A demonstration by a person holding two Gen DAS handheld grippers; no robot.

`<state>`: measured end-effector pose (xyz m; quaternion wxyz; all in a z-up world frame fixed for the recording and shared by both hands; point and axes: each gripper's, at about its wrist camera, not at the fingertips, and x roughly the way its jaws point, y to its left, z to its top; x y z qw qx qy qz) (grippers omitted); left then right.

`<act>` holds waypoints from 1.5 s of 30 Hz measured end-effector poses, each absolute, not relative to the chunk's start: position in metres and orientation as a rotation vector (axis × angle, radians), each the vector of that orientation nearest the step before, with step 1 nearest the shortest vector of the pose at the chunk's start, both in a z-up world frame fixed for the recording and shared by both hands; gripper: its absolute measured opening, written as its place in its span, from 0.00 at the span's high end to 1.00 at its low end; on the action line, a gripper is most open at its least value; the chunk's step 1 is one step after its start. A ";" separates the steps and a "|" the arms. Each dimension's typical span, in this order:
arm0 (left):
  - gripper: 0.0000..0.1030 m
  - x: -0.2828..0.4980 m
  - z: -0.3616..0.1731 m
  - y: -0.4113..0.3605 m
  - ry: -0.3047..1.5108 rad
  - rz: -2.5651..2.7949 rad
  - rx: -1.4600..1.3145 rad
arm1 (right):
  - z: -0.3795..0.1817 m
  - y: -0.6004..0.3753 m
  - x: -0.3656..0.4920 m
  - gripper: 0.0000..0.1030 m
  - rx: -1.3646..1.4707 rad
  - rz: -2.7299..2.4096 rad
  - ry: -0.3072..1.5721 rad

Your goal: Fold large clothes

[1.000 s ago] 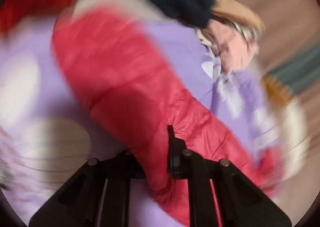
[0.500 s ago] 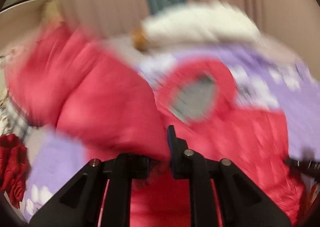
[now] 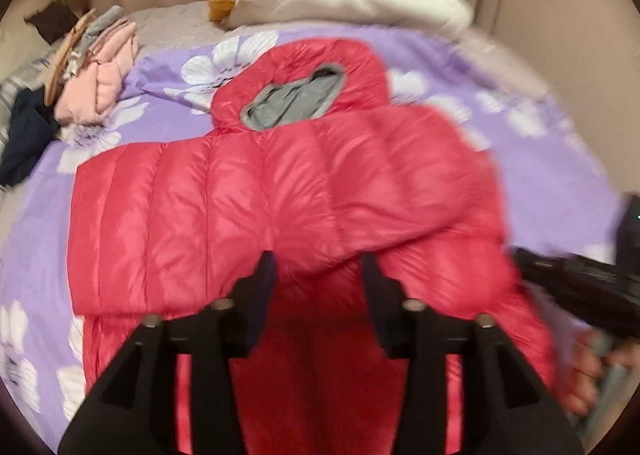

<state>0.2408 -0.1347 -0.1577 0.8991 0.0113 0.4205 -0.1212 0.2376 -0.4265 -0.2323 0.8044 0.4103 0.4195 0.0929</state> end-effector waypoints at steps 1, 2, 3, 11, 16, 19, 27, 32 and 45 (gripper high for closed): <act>0.36 0.229 -0.149 -0.127 0.844 -0.287 -0.002 | -0.229 -0.425 0.236 0.76 0.873 0.204 0.889; 0.33 0.222 -0.144 -0.121 0.822 -0.303 -0.007 | -0.227 -0.424 0.237 0.69 0.869 0.207 0.883; 0.34 0.213 -0.141 -0.109 0.801 -0.298 -0.013 | -0.223 -0.422 0.234 0.63 0.865 0.212 0.872; 0.41 0.227 -0.188 0.015 0.835 -0.172 -0.588 | -0.178 -0.408 0.230 0.35 0.872 0.401 0.707; 0.47 0.245 -0.201 0.035 0.878 -0.028 -0.552 | -0.178 -0.378 0.270 0.23 0.882 0.471 0.720; 0.53 0.258 -0.205 0.024 0.885 -0.106 -0.507 | -0.204 -0.353 0.309 0.26 0.896 0.444 0.856; 0.61 0.272 -0.201 0.032 0.884 -0.171 -0.569 | -0.169 -0.356 0.274 0.90 0.731 0.377 0.697; 0.63 0.258 -0.187 0.028 0.843 -0.161 -0.548 | -0.166 -0.360 0.260 0.90 0.575 0.272 0.745; 0.62 0.218 -0.120 0.031 0.645 -0.176 -0.553 | -0.212 -0.352 0.275 0.91 0.352 0.129 0.815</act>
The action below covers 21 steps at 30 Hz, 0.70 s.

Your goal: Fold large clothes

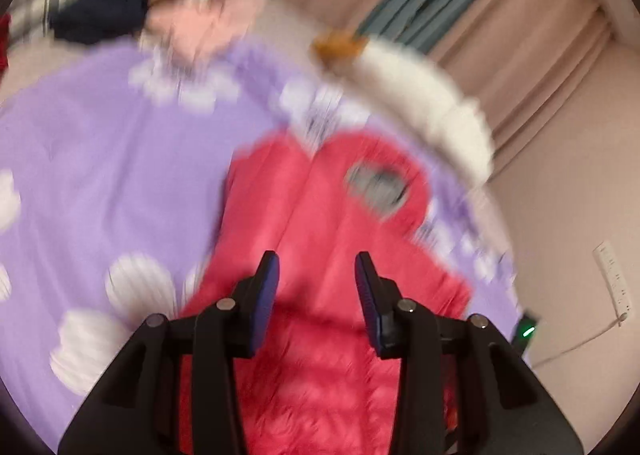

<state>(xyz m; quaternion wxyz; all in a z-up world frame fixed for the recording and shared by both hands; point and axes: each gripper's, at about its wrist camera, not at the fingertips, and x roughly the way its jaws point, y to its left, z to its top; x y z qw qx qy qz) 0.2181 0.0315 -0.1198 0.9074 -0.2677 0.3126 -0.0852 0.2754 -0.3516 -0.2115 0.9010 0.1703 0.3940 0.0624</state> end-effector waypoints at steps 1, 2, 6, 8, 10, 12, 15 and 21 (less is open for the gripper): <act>0.60 0.214 -0.111 0.030 0.596 -0.162 -0.516 | -0.213 -0.355 0.277 0.91 0.381 0.137 0.819; 0.60 0.213 -0.107 0.024 0.567 -0.145 -0.459 | -0.214 -0.355 0.276 0.91 0.393 0.141 0.818; 0.64 0.258 -0.160 0.007 0.761 -0.055 -0.318 | -0.215 -0.352 0.272 0.91 0.382 0.140 0.807; 0.62 0.275 -0.195 0.000 0.881 -0.080 -0.308 | -0.216 -0.352 0.271 0.91 0.376 0.139 0.812; 0.61 0.282 -0.222 -0.016 0.894 -0.058 -0.136 | -0.214 -0.353 0.270 0.91 0.390 0.155 0.822; 0.61 0.284 -0.228 -0.020 0.906 -0.041 -0.094 | -0.212 -0.357 0.269 0.91 0.404 0.170 0.844; 0.62 0.290 -0.229 -0.002 0.951 -0.056 -0.226 | -0.201 -0.368 0.256 0.91 0.457 0.188 0.852; 0.62 0.290 -0.231 0.001 0.937 -0.083 -0.241 | -0.144 -0.346 0.225 0.91 0.343 0.226 0.750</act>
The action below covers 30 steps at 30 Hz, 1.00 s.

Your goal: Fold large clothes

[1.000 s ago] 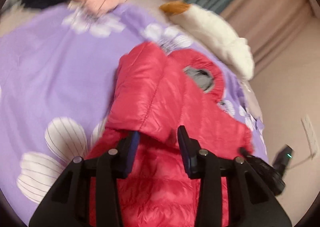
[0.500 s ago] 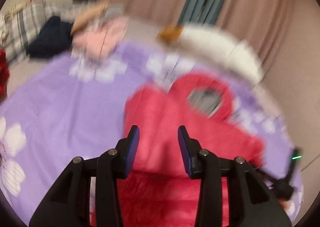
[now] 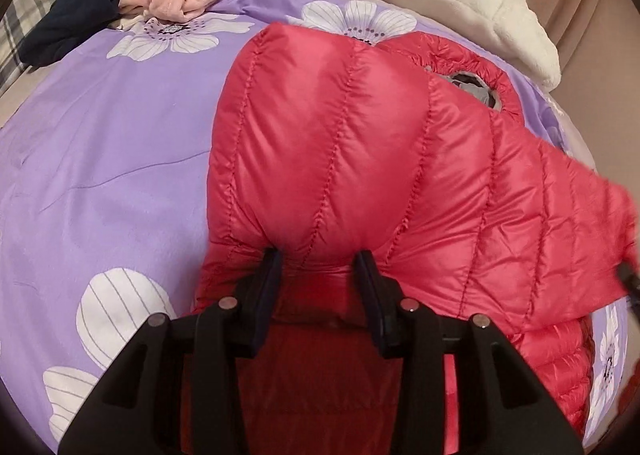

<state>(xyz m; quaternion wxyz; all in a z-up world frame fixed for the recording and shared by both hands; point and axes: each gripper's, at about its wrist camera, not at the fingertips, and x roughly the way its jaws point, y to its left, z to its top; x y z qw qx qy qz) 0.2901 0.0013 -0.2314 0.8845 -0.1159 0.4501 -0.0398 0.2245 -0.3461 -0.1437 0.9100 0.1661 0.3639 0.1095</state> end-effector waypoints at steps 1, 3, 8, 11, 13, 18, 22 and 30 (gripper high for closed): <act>0.62 0.289 -0.231 -0.001 0.933 -0.084 -0.244 | -0.135 -0.338 0.220 0.91 0.301 0.223 0.729; 0.62 0.287 -0.231 0.000 0.933 -0.089 -0.260 | -0.122 -0.328 0.215 0.91 0.243 0.192 0.688; 0.61 0.288 -0.231 -0.002 0.933 -0.096 -0.268 | -0.136 -0.348 0.226 0.90 0.285 0.126 0.769; 0.61 0.289 -0.227 0.000 0.943 -0.093 -0.277 | -0.158 -0.364 0.233 0.88 0.341 0.066 0.850; 0.68 0.284 -0.214 0.003 0.953 -0.089 -0.300 | -0.149 -0.362 0.228 0.87 0.330 0.061 0.815; 0.68 0.253 -0.149 0.020 0.781 -0.149 -0.335 | -0.097 -0.347 0.193 0.87 0.129 0.023 0.632; 0.68 0.257 -0.143 0.021 0.743 -0.098 -0.303 | -0.091 -0.356 0.196 0.75 0.073 -0.093 0.603; 0.67 0.306 -0.214 0.003 0.942 -0.127 -0.295 | -0.159 -0.311 0.263 0.75 0.222 0.238 0.818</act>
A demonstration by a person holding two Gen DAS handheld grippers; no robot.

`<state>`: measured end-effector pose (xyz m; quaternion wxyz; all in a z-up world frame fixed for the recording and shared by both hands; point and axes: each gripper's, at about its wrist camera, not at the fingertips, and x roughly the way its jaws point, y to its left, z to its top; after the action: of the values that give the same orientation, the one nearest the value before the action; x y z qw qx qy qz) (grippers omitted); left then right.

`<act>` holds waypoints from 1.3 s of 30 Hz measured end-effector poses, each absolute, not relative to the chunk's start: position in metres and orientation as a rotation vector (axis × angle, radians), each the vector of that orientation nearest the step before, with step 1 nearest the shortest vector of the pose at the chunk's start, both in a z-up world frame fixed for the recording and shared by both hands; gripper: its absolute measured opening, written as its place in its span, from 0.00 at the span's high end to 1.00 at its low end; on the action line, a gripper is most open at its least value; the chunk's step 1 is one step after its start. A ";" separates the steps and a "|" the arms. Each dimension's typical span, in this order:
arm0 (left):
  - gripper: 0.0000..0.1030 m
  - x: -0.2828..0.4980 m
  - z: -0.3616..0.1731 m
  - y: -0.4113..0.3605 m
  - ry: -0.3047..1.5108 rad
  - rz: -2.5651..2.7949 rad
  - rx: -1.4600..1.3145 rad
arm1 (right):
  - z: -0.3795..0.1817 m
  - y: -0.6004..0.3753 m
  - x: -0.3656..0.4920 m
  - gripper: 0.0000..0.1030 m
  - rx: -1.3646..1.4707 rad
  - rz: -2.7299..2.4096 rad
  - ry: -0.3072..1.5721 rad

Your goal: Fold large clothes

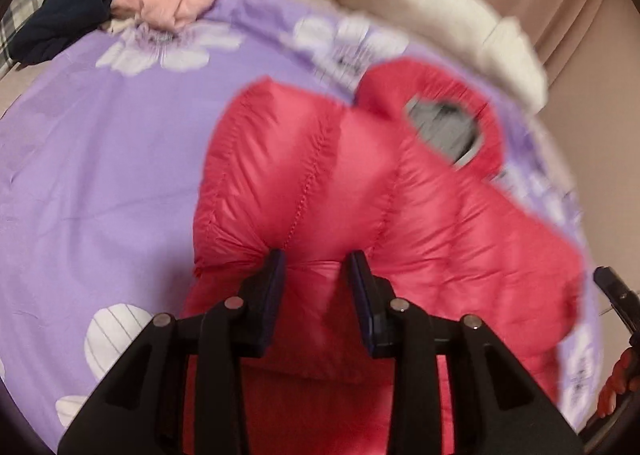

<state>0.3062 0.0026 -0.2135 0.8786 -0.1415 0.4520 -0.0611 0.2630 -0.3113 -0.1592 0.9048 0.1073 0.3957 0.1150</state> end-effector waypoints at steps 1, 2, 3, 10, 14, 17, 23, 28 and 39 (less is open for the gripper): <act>0.66 0.307 -0.217 0.000 0.937 -0.119 -0.270 | -0.188 -0.310 0.278 0.79 0.216 0.182 0.890; 0.66 0.308 -0.218 -0.001 0.930 -0.121 -0.256 | -0.212 -0.314 0.288 0.99 0.237 0.181 0.908; 0.67 0.308 -0.218 0.000 0.932 -0.119 -0.258 | -0.225 -0.319 0.293 1.00 0.275 0.192 0.907; 0.71 0.310 -0.227 -0.001 0.920 -0.083 -0.255 | -0.235 -0.331 0.300 1.00 0.412 0.235 0.937; 0.73 0.298 -0.210 0.005 0.940 -0.075 -0.293 | -0.210 -0.325 0.290 1.00 0.369 0.245 0.949; 0.59 0.272 -0.182 0.037 0.861 -0.254 -0.500 | -0.181 -0.356 0.279 0.72 0.554 0.376 0.869; 0.46 0.269 -0.192 0.054 0.843 -0.245 -0.534 | -0.131 -0.393 0.340 0.01 0.670 0.340 0.711; 0.46 0.292 -0.223 0.046 0.906 -0.333 -0.625 | -0.191 -0.385 0.438 0.02 0.809 0.370 0.922; 0.50 0.311 -0.220 0.034 0.886 -0.288 -0.543 | -0.173 -0.312 0.442 0.93 0.564 0.410 0.707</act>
<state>0.3114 0.0343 -0.2203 0.8582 -0.2583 0.4218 -0.1370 0.4420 -0.3121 -0.1734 0.8792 0.2706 0.3393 0.1966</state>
